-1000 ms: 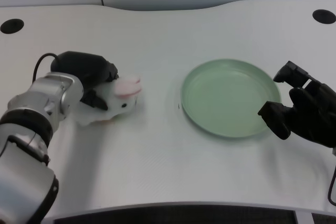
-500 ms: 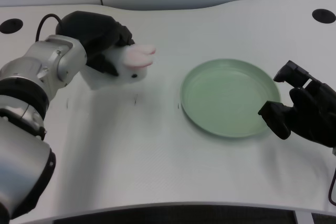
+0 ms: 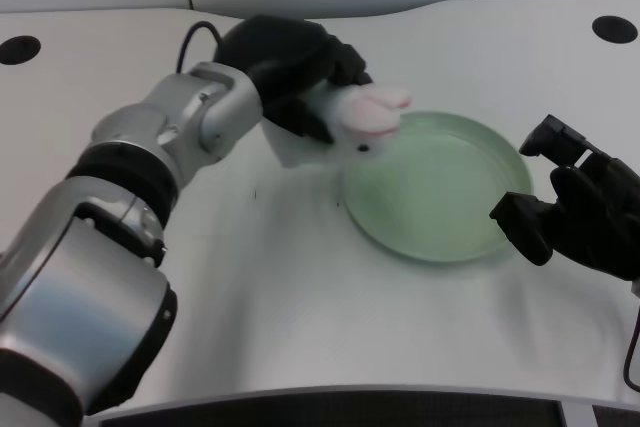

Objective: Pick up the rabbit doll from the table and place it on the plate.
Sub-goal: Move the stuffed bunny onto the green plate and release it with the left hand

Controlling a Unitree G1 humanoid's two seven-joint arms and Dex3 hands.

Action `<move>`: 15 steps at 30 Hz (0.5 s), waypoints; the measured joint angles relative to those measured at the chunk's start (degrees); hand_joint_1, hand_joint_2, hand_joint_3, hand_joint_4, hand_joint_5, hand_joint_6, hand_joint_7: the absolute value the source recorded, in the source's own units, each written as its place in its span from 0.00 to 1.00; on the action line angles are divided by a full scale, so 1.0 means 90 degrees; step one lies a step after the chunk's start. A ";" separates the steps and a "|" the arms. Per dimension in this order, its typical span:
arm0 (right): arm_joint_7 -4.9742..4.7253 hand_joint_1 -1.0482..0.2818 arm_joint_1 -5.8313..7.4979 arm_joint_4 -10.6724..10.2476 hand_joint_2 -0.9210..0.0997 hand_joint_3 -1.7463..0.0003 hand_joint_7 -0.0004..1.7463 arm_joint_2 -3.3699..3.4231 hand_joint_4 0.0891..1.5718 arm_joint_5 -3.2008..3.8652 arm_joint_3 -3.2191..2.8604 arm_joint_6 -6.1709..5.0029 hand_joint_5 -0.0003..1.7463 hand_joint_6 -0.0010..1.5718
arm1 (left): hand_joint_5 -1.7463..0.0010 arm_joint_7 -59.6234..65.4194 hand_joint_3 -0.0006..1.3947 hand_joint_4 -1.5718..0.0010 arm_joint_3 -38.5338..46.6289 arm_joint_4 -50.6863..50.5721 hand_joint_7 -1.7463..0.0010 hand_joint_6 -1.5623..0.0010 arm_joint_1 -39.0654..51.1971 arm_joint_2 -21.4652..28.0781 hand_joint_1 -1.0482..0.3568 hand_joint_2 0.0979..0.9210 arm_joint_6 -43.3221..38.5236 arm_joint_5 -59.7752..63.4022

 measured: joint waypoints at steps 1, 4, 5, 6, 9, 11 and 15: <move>0.0010 0.35 0.0000 -0.0002 0.00 0.95 1.00 0.0001 0.65 0.0001 0.0000 -0.0002 1.00 0.51 | 0.45 0.0051 0.00 0.55 -0.0007 0.0000 0.96 0.28 -0.0001 -0.0092 0.63 1.00 -0.0014 0.0003; 0.0089 0.35 0.0000 -0.0006 0.00 0.95 1.00 0.0014 0.65 0.0016 -0.0007 -0.0015 1.00 0.51 | 0.42 0.0148 0.01 0.58 -0.0060 0.0000 0.95 0.28 -0.0003 -0.0371 0.62 1.00 -0.0018 0.0029; 0.0113 0.35 0.0000 -0.0007 0.00 0.95 1.00 0.0026 0.65 0.0026 -0.0011 -0.0017 1.00 0.51 | 0.42 0.0161 0.01 0.58 -0.0096 0.0000 0.95 0.28 -0.0006 -0.0445 0.61 1.00 -0.0006 0.0034; 0.0121 0.35 0.0000 -0.0007 0.00 0.95 1.00 0.0038 0.65 0.0033 -0.0016 -0.0017 1.00 0.51 | 0.41 0.0180 0.01 0.58 -0.0134 0.0001 0.95 0.28 -0.0007 -0.0505 0.61 1.00 0.0011 0.0044; 0.0140 0.34 0.0001 -0.0007 0.01 0.95 1.00 0.0054 0.65 0.0047 -0.0026 -0.0017 1.00 0.51 | 0.39 0.0230 0.00 0.59 -0.0179 0.0001 0.94 0.28 -0.0009 -0.0613 0.62 0.98 0.0039 0.0061; 0.0210 0.33 0.0001 -0.0006 0.01 0.96 1.00 0.0053 0.65 0.0085 -0.0035 -0.0016 1.00 0.51 | 0.37 0.0262 0.00 0.59 -0.0221 0.0012 0.94 0.28 -0.0009 -0.0723 0.63 0.96 0.0121 0.0064; 0.0315 0.33 0.0000 -0.0006 0.01 0.96 1.00 0.0085 0.65 0.0099 -0.0034 -0.0012 1.00 0.51 | 0.31 0.0262 0.01 0.61 -0.0332 0.0030 0.92 0.30 -0.0007 -0.1036 0.60 1.00 0.0254 0.0104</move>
